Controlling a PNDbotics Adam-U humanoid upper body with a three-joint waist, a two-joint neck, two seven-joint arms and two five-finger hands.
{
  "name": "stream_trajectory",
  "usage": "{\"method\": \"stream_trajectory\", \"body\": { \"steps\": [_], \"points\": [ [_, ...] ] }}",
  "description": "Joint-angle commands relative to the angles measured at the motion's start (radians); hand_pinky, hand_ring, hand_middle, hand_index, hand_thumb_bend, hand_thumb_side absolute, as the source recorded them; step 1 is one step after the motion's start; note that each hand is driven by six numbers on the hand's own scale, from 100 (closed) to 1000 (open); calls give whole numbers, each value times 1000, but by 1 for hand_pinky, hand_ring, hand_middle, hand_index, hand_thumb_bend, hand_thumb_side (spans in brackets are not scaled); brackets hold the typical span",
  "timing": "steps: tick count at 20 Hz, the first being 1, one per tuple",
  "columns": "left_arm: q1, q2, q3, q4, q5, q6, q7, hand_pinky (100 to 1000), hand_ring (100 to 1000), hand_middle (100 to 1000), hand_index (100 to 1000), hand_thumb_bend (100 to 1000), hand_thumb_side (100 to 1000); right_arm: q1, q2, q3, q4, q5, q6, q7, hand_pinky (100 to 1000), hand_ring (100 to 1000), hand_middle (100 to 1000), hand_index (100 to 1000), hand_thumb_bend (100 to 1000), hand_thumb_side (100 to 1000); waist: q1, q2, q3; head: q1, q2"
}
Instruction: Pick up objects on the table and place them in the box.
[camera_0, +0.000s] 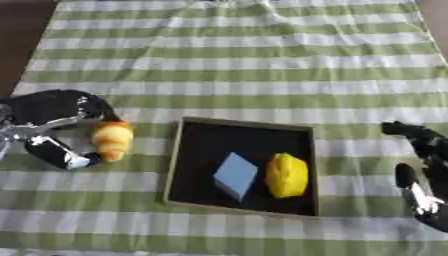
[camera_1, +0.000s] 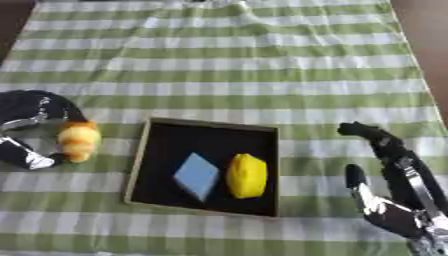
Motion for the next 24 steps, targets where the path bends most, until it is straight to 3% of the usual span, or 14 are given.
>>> {"method": "stream_trajectory", "body": {
  "steps": [1, 8, 14, 19, 24],
  "points": [
    [-12, 4, -4, 13, -42, -28, 3, 754, 766, 607, 775, 345, 275, -1, -7, -4, -14, -3, 1, 4, 1000, 888, 769, 871, 100, 470, -3, -13, 0, -2, -6],
    [-5, 3, 11, -9, -46, -27, 82, 691, 666, 515, 686, 227, 224, 1, 3, -6, -14, 1, 9, 8, 1000, 889, 769, 872, 100, 470, -5, -13, 1, -3, -4],
    [11, 37, 40, -99, 15, -23, 145, 674, 638, 503, 671, 100, 189, 6, 9, -10, -14, 7, 11, 3, 1000, 890, 768, 872, 100, 470, -3, -14, 3, -10, -6],
    [-7, 46, 80, -205, 86, -14, 180, 673, 633, 510, 671, 151, 136, 9, 15, -13, -14, 10, 9, -4, 1000, 891, 767, 872, 100, 470, -5, -16, 7, -15, -7],
    [-50, 6, 91, -296, 159, 4, 178, 670, 620, 503, 667, 114, 100, 6, 11, -15, -14, 5, -15, -16, 1000, 890, 768, 871, 100, 470, -10, -16, 9, -21, -11]
  ]
}}
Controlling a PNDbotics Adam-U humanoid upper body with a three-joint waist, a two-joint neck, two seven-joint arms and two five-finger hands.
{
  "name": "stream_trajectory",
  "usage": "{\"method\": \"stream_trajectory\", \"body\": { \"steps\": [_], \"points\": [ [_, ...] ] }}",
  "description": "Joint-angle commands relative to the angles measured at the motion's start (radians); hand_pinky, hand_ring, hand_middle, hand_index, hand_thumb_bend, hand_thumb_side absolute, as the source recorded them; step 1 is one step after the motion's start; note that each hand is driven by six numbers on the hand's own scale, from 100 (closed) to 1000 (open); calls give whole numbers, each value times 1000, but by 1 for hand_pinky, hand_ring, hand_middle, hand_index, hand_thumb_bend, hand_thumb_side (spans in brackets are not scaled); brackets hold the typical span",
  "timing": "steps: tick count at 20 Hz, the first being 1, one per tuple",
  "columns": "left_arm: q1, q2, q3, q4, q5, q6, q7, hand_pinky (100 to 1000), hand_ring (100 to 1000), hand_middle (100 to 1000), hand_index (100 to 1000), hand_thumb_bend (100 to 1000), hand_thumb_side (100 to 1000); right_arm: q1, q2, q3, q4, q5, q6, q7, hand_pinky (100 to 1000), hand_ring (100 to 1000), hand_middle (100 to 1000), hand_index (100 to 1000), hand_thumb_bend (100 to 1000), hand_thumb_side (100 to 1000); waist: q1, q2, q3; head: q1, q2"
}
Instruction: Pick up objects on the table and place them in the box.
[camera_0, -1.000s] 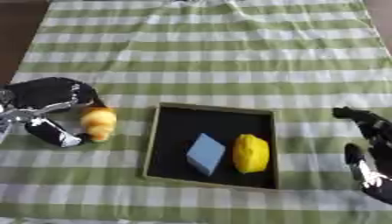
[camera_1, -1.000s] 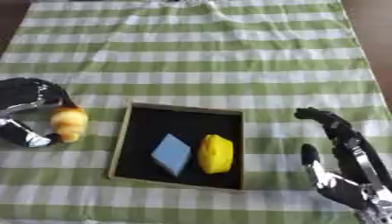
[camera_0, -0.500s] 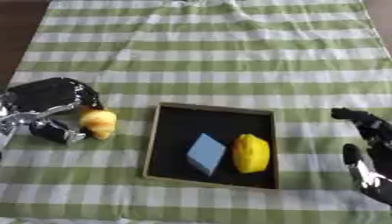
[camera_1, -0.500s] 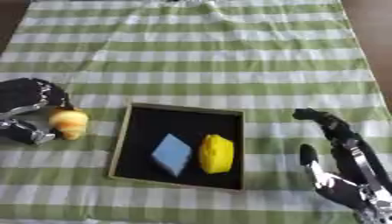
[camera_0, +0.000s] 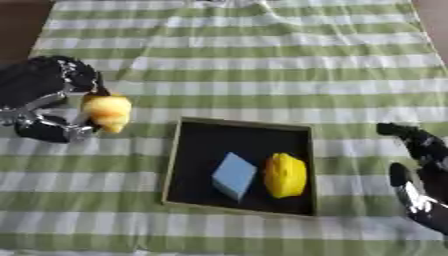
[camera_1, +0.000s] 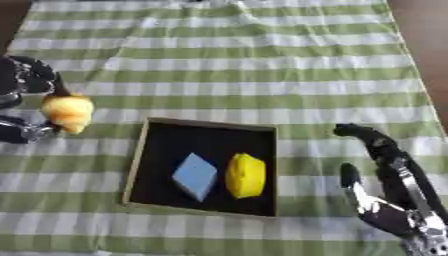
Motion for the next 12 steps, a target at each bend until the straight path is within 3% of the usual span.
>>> {"method": "stream_trajectory", "body": {
  "steps": [1, 7, 12],
  "points": [
    [-41, -18, 18, -65, 51, 13, -6, 669, 617, 502, 666, 100, 100, 0, -15, -10, -14, -2, -21, -10, 1000, 891, 768, 871, 100, 470, -5, -17, 0, -3, -10],
    [-84, -149, 19, -63, 115, 41, -86, 667, 604, 494, 661, 100, 130, 2, -20, -14, -14, -11, -50, -21, 1000, 891, 769, 870, 100, 470, -12, -19, 0, 5, -9],
    [-93, -239, 1, 5, 95, 28, -166, 667, 603, 496, 660, 100, 183, 3, -21, -18, -14, -15, -53, -26, 1000, 891, 769, 870, 100, 470, -10, -21, 2, 4, -7]
  ]
}}
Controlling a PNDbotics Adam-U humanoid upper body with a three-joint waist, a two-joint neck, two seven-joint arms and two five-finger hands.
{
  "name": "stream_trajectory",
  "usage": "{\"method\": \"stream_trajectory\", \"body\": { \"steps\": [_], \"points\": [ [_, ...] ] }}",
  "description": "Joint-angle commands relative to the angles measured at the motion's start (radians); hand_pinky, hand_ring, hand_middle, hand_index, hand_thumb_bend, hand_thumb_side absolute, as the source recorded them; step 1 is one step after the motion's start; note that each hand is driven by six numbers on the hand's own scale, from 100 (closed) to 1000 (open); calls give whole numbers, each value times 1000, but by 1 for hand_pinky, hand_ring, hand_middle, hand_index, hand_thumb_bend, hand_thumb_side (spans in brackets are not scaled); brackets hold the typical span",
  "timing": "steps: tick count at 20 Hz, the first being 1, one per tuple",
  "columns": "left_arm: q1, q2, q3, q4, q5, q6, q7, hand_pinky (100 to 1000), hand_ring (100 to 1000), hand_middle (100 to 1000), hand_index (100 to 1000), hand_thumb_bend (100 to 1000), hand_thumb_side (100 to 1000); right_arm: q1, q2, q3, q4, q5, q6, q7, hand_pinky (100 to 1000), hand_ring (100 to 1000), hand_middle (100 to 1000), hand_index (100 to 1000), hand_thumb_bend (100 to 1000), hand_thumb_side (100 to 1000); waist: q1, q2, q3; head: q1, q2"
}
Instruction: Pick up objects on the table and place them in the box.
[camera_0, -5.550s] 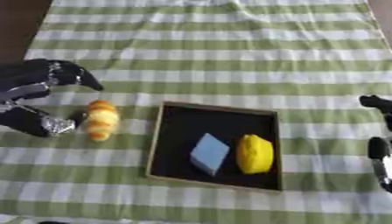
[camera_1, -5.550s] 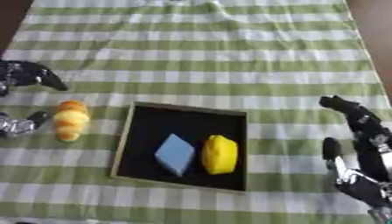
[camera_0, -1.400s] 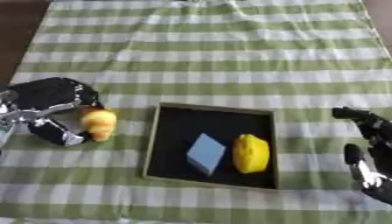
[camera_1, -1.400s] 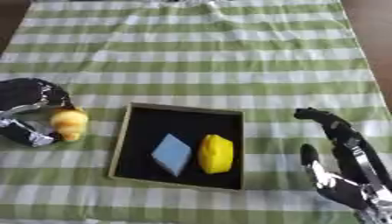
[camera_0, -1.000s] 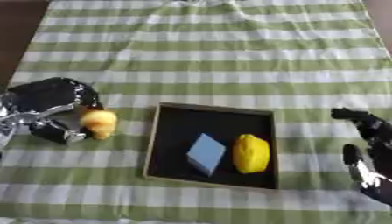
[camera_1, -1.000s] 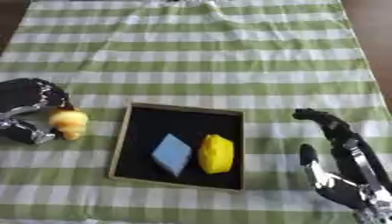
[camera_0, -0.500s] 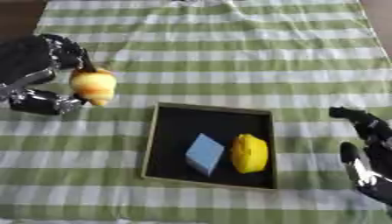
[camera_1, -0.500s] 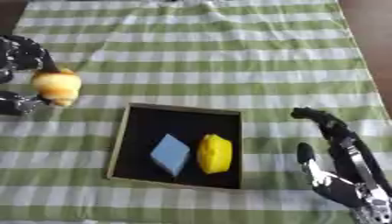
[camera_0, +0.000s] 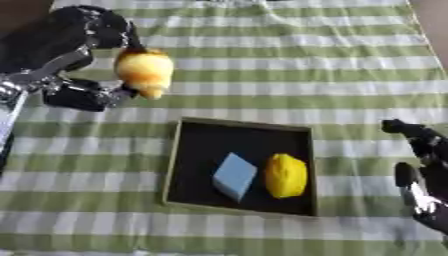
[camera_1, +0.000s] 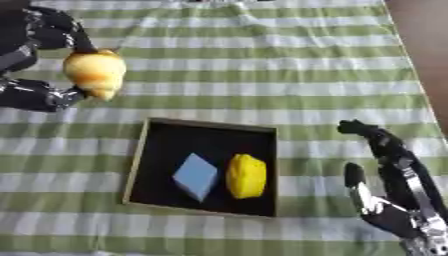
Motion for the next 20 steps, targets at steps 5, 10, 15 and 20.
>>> {"method": "stream_trajectory", "body": {
  "steps": [5, 10, 15, 20],
  "points": [
    [-3, -66, -17, 90, -44, -33, -112, 666, 603, 500, 661, 100, 222, 2, -19, -13, -14, -11, -1, -5, 1000, 891, 770, 870, 100, 470, 3, -20, 2, -4, -11],
    [11, -107, -34, 121, -69, -57, -162, 665, 604, 500, 661, 100, 225, -3, -25, -19, -14, -21, -14, -12, 1000, 892, 770, 869, 100, 470, 1, -16, -1, -8, -15],
    [11, -128, -47, 132, -93, -75, -167, 666, 605, 501, 663, 100, 214, -3, -23, -22, -14, -23, -13, -13, 1000, 892, 770, 870, 100, 470, 2, -16, 0, -17, -12],
    [5, -152, -42, 141, -111, -81, -142, 664, 602, 497, 662, 100, 208, -5, -18, -24, -14, -26, 0, -9, 1000, 892, 769, 871, 100, 470, 4, -16, 2, -23, -13]
  ]
}}
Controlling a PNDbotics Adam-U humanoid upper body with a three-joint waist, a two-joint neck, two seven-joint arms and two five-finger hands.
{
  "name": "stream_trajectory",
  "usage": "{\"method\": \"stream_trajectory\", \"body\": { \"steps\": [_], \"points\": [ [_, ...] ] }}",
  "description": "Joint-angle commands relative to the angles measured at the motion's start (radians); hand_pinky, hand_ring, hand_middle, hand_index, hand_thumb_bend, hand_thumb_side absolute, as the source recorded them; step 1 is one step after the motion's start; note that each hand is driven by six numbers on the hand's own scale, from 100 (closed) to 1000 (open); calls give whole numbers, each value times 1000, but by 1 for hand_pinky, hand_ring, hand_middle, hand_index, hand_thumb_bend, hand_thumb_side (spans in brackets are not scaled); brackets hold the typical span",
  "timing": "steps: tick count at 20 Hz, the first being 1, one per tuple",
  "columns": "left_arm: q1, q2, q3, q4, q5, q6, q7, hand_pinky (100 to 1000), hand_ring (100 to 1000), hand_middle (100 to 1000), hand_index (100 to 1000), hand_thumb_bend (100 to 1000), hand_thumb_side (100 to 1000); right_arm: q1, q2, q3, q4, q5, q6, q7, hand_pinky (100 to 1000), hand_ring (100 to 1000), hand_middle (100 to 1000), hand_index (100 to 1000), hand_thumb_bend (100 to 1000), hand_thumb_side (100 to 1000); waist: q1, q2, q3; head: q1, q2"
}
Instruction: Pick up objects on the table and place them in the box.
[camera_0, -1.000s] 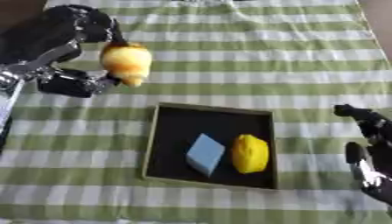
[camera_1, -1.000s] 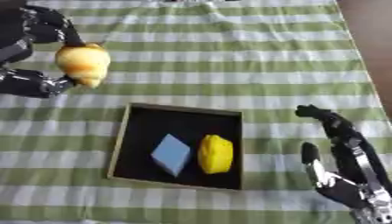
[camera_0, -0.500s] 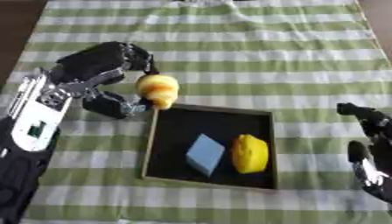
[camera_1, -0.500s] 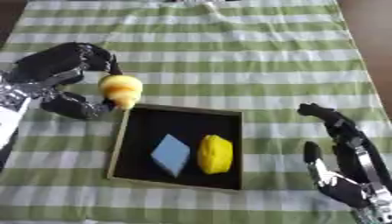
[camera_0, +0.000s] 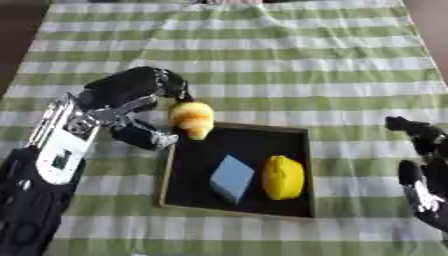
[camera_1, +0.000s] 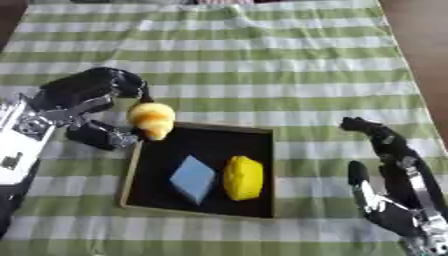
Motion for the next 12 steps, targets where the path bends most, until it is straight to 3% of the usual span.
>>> {"method": "stream_trajectory", "body": {
  "steps": [1, 8, 12],
  "points": [
    [-22, -18, 8, -9, -12, -81, -55, 661, 600, 495, 662, 100, 213, -3, -15, -12, -14, -10, 12, 1, 1000, 892, 769, 871, 100, 470, 1, -16, 2, -7, -7],
    [16, -83, 8, 12, -23, -55, -97, 667, 599, 500, 677, 100, 261, -10, -21, -15, -14, -18, 19, 3, 1000, 893, 769, 871, 100, 470, 6, -14, -2, -10, -12],
    [33, -104, 8, 29, -27, -41, -160, 690, 631, 551, 772, 100, 257, -13, -20, -17, -14, -23, 24, 6, 1000, 893, 768, 872, 100, 470, 9, -13, -4, -9, -13]
  ]
}}
